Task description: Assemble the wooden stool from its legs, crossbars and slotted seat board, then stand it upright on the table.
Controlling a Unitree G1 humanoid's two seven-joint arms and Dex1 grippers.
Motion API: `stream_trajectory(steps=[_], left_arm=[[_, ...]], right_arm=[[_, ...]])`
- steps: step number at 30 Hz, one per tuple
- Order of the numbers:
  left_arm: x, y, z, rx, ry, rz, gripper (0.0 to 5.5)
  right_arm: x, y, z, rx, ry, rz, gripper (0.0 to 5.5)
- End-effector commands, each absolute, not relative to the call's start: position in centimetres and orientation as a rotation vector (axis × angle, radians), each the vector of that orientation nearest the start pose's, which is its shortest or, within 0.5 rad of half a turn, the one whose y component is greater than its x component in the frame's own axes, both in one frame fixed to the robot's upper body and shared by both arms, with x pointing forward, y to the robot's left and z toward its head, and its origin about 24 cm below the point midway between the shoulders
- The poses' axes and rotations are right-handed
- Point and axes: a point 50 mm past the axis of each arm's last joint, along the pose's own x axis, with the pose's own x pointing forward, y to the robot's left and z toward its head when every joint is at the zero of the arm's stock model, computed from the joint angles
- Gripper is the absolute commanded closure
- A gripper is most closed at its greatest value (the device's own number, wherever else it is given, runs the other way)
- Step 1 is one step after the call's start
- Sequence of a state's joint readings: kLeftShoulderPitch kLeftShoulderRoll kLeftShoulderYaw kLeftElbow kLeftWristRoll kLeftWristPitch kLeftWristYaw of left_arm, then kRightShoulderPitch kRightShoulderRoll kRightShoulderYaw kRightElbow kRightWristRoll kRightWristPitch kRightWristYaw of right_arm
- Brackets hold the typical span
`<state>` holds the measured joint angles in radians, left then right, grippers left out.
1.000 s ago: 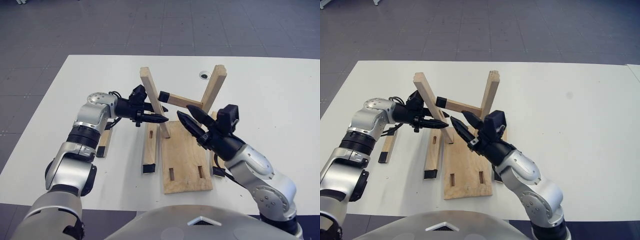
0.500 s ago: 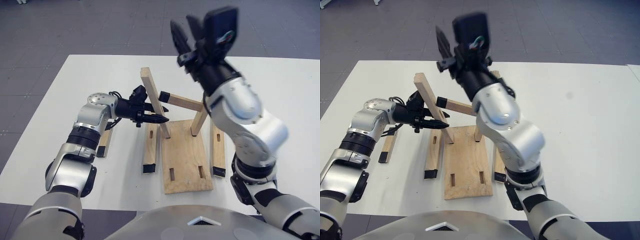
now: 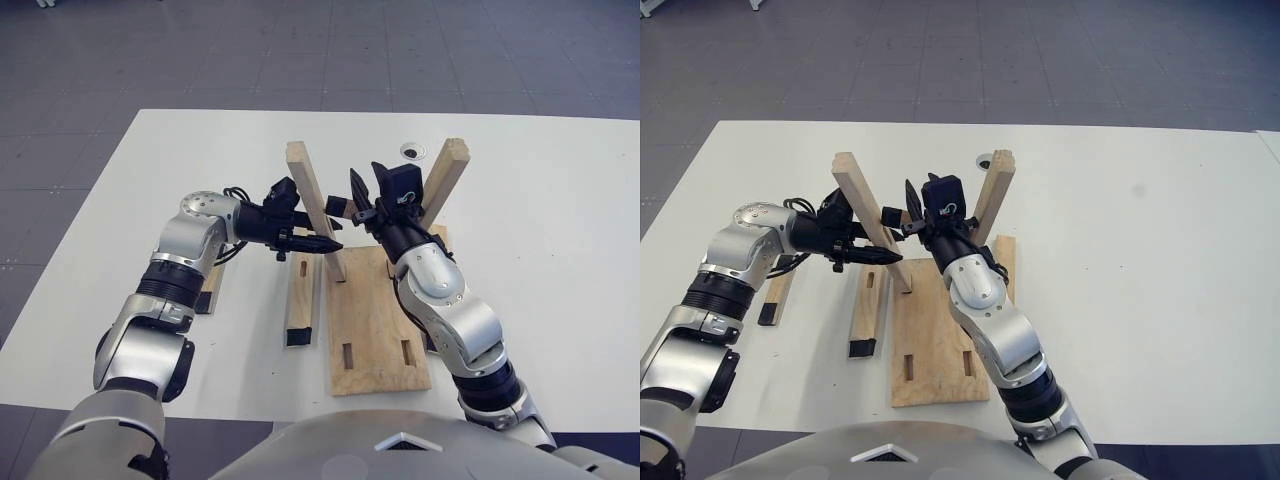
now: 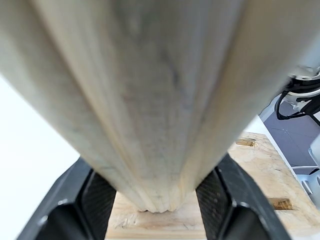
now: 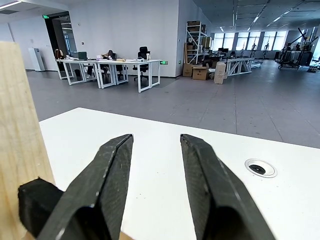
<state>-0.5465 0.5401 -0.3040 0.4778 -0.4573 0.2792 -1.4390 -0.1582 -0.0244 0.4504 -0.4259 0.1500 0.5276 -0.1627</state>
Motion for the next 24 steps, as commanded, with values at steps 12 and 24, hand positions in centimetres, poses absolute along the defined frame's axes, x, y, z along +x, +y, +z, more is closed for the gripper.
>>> stream_trajectory(steps=[12,24], left_arm=[[26.7,16.8,1.0,-0.081,0.735,-1.432,3.44],[26.6,16.5,0.9,-0.080,0.745,-1.449,3.44]], right_arm=[[26.3,-5.2,27.8,0.167,-0.354,0.290,3.76],[23.5,-2.5,1.7,0.129,0.610,0.192,3.76]])
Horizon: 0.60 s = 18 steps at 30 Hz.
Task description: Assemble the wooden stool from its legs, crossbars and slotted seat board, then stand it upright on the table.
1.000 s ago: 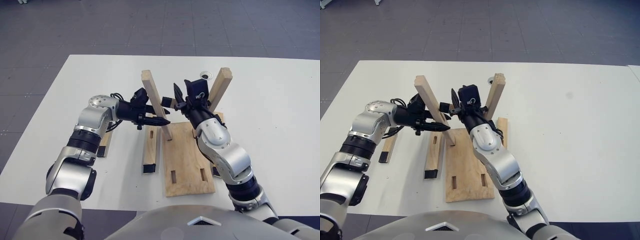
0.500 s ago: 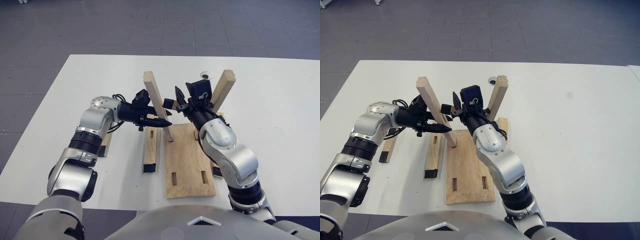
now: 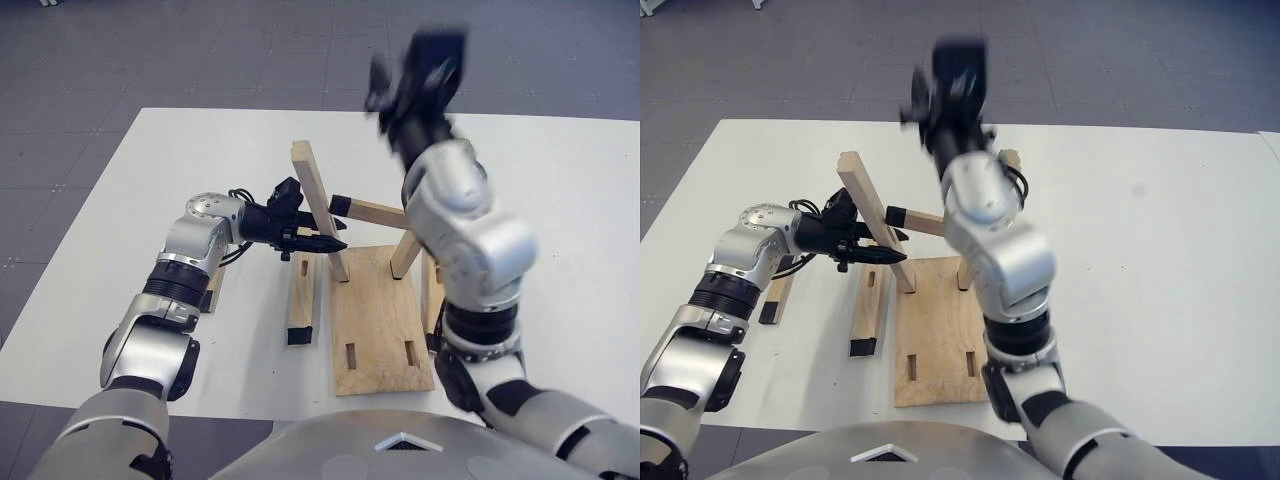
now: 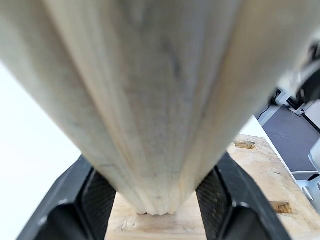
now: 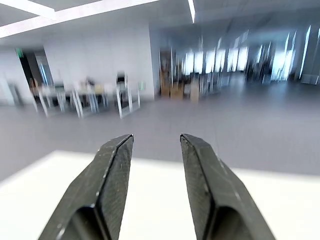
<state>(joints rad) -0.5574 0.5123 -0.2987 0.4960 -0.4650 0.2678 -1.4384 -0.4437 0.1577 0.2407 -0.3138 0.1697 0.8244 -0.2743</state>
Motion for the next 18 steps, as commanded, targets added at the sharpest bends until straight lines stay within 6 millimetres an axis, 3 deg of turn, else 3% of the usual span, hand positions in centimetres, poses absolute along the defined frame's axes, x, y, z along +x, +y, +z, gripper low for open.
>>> stream_trajectory(steps=[1,4,8,10,14,16,18], left_arm=[[26.5,16.5,0.8,-0.080,0.747,-1.449,3.44],[26.5,16.5,0.7,-0.084,0.749,-1.440,3.44],[26.6,16.4,0.7,-0.082,0.744,-1.443,3.44],[26.5,16.5,0.7,-0.085,0.746,-1.440,3.44],[26.4,16.6,0.5,-0.090,0.750,-1.434,3.44],[26.6,16.5,0.5,-0.090,0.748,-1.433,3.44],[26.7,16.4,0.6,-0.088,0.745,-1.435,3.44]], right_arm=[[22.6,-3.0,0.4,0.128,0.647,0.173,3.76],[21.6,-4.1,-0.3,0.119,0.641,0.153,3.76],[22.5,-4.6,1.0,0.139,0.565,0.141,3.76],[23.8,-3.8,4.9,0.189,0.418,0.178,3.76],[26.2,-2.2,18.3,0.287,-0.031,0.299,3.76],[26.5,-1.6,21.0,0.307,-0.096,0.323,3.76],[27.0,-0.6,22.0,0.324,-0.100,0.336,3.76]])
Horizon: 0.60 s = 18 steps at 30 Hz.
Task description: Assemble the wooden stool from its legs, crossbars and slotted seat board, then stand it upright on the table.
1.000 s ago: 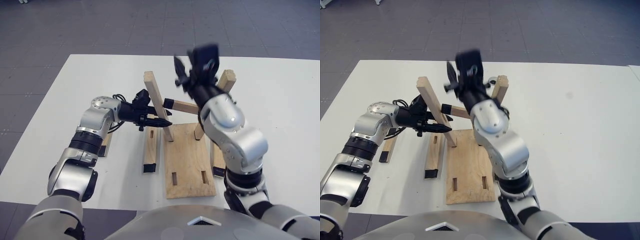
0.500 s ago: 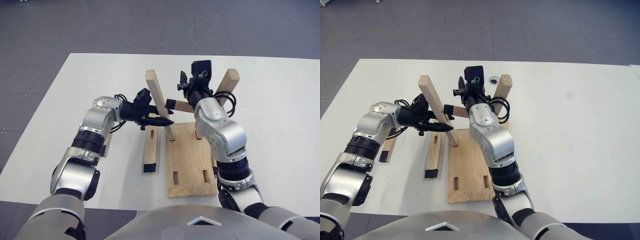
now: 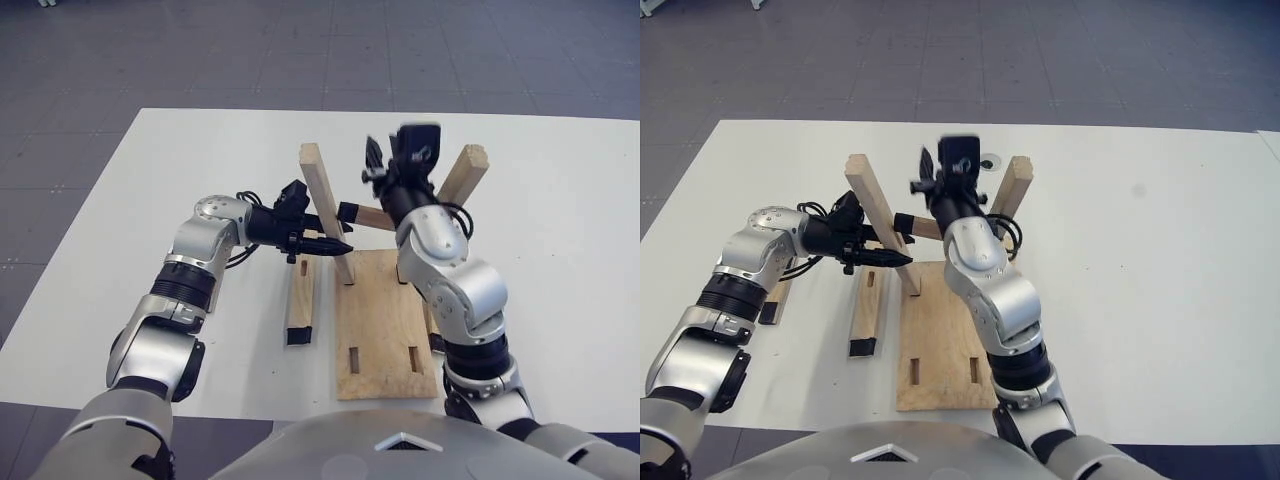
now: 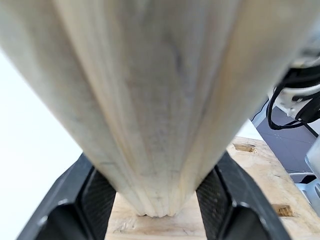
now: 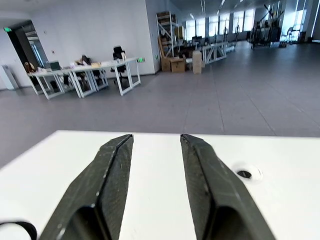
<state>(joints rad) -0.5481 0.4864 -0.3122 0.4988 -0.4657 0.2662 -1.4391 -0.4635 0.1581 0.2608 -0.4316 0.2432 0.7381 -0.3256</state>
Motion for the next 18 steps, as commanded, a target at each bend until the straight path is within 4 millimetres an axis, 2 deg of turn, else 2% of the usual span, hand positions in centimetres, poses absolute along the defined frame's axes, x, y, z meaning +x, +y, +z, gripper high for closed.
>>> stream_trajectory(steps=[1,4,7,11,13,18], left_arm=[[26.8,16.4,0.7,-0.086,0.743,-1.436,3.44],[26.8,16.5,0.8,-0.083,0.742,-1.435,3.44],[26.8,16.6,0.8,-0.085,0.742,-1.431,3.44],[26.7,16.5,0.6,-0.090,0.742,-1.431,3.44],[26.7,16.5,0.6,-0.090,0.743,-1.432,3.44],[26.8,16.4,0.4,-0.086,0.743,-1.434,3.44]], right_arm=[[27.0,-0.1,22.4,0.333,-0.105,0.347,3.76],[26.5,0.9,23.6,0.341,-0.141,0.376,3.76],[26.1,0.7,24.3,0.341,-0.190,0.351,3.76],[25.3,1.6,22.7,0.343,-0.136,0.364,3.76],[25.2,1.4,23.5,0.332,-0.181,0.355,3.76],[25.3,-0.5,26.7,0.267,-0.388,0.260,3.76]])
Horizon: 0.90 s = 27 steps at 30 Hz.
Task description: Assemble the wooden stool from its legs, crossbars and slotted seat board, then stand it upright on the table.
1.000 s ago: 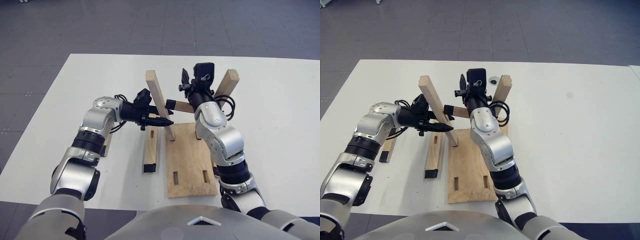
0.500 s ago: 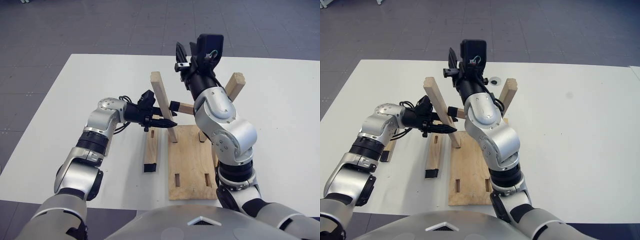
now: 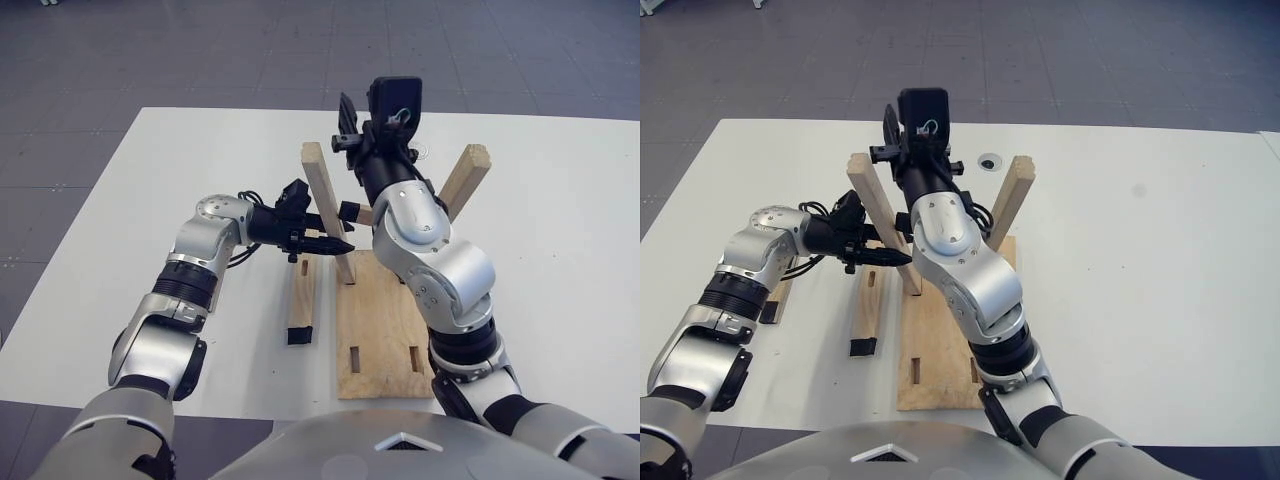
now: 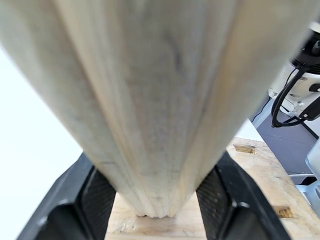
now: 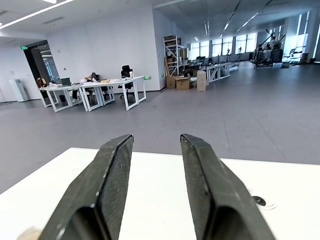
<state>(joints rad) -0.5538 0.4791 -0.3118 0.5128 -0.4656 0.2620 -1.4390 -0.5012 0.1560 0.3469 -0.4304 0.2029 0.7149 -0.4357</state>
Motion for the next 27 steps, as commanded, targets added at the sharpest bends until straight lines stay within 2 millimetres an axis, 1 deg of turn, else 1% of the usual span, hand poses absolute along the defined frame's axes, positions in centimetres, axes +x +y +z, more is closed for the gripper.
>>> stream_trajectory(steps=[1,6,8,9,10,11,13,14,15,16,17,18,19,20,23,27], left_arm=[[26.9,16.4,0.4,-0.086,0.743,-1.434,3.44],[27.0,16.4,0.3,-0.082,0.743,-1.433,3.44],[27.0,16.5,0.3,-0.081,0.745,-1.432,3.44],[27.0,16.5,0.3,-0.081,0.746,-1.432,3.44],[26.9,16.6,0.3,-0.082,0.746,-1.432,3.44],[26.9,16.6,0.2,-0.083,0.746,-1.433,3.44],[26.8,16.5,0.2,-0.083,0.747,-1.438,3.44],[26.7,16.5,0.2,-0.085,0.748,-1.441,3.44],[26.6,16.5,0.2,-0.085,0.750,-1.443,3.44],[26.6,16.5,0.3,-0.085,0.752,-1.446,3.44],[26.5,16.6,0.3,-0.085,0.754,-1.445,3.44],[26.5,16.7,0.3,-0.086,0.756,-1.443,3.44],[26.5,16.8,0.3,-0.087,0.756,-1.439,3.44],[26.5,16.8,0.2,-0.087,0.756,-1.435,3.44],[26.7,16.6,0.4,-0.080,0.747,-1.440,3.44],[26.7,16.7,0.5,-0.075,0.744,-1.442,3.44]], right_arm=[[25.3,-0.8,27.2,0.257,-0.419,0.248,3.76],[25.7,-2.1,28.6,0.269,-0.523,0.207,3.76],[25.7,-1.7,28.1,0.287,-0.506,0.224,3.76],[26.1,-0.7,26.5,0.295,-0.427,0.252,3.76],[26.4,0.3,24.6,0.298,-0.339,0.275,3.76],[26.6,1.3,22.1,0.298,-0.233,0.296,3.76],[26.4,3.3,15.2,0.246,0.026,0.325,3.76],[25.4,4.2,10.2,0.209,0.209,0.342,3.76],[23.4,4.6,5.1,0.178,0.404,0.356,3.76],[21.1,4.7,1.5,0.168,0.554,0.368,3.76],[18.7,4.4,-1.4,0.168,0.681,0.367,3.76],[16.9,4.0,-3.0,0.167,0.754,0.371,3.76],[16.2,3.6,-3.6,0.168,0.777,0.368,3.76],[16.2,3.4,-3.7,0.173,0.776,0.360,3.76],[17.5,3.0,-3.2,0.196,0.731,0.330,3.76],[17.1,3.1,-3.4,0.209,0.741,0.334,3.76]])
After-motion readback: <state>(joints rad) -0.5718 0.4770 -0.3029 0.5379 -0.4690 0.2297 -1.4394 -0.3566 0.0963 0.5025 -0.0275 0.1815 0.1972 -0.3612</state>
